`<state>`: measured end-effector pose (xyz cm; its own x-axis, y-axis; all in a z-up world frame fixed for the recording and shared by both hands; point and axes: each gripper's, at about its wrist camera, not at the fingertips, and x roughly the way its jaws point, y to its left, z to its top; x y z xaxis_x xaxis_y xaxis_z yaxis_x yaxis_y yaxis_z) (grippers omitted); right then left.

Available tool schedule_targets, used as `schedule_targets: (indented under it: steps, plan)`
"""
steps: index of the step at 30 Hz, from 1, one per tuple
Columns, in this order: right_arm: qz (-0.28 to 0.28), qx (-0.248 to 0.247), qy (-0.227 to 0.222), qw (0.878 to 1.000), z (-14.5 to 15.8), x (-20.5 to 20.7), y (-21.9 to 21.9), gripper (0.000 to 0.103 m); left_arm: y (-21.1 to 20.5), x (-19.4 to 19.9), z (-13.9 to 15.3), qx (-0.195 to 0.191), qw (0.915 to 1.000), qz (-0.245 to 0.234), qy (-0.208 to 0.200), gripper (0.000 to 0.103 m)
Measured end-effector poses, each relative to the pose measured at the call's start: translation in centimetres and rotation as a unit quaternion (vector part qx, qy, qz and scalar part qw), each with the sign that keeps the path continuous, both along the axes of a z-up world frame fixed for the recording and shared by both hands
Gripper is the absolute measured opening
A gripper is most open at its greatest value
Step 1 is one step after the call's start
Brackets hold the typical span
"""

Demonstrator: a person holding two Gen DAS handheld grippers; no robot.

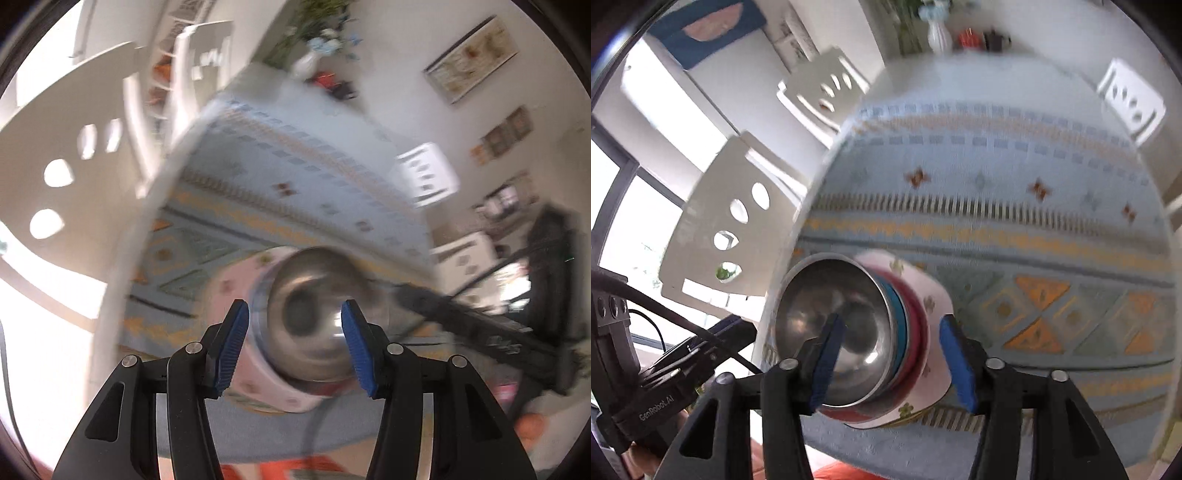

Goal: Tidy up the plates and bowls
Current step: 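Lift and carry the bowl stack over the hexagonal plate stack with both grippers, then lower the bowl stack onto the hexagonal plates with both grippers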

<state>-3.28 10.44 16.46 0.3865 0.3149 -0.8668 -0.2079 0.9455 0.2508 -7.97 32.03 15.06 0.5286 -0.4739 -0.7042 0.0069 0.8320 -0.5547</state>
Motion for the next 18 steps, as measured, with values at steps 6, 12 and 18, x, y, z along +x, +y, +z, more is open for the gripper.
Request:
schedule_targets:
  steps: [6,12,18]
  plan:
    - [-0.046,0.041,0.01,0.998,0.8,-1.5,-0.2,0.058,-0.3,-0.5,4.0,-0.014,0.9985,0.007,-0.052,0.056]
    - [-0.115,-0.007,-0.046,0.992,1.1,-4.5,-0.4,0.058,-1.1,-0.9,4.1,0.05,0.9962,0.03,-0.064,0.056]
    - [-0.121,-0.048,-0.07,0.989,1.1,-5.7,-0.8,0.058,-2.8,-1.0,2.2,0.057,0.9977,0.01,-0.037,0.056]
